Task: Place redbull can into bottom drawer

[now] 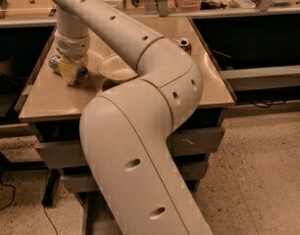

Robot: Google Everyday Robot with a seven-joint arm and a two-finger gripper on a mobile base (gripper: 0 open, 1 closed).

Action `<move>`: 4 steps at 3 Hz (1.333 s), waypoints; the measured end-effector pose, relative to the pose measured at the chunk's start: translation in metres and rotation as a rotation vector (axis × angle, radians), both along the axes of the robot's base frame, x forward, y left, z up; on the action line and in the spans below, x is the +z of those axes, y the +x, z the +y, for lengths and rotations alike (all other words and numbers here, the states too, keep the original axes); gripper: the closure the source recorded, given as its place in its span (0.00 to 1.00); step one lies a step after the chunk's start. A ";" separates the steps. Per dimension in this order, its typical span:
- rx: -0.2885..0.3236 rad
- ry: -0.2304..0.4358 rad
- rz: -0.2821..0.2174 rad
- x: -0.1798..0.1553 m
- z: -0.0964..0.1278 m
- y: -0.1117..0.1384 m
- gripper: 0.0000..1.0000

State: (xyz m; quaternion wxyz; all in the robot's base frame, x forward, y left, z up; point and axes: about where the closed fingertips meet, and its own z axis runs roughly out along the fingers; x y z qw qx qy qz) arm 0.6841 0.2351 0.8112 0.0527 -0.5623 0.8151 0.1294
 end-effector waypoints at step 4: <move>0.012 0.027 -0.027 0.019 -0.007 -0.006 1.00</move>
Offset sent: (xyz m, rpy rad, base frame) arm 0.0000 0.0000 0.0000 0.0000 0.0000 0.0000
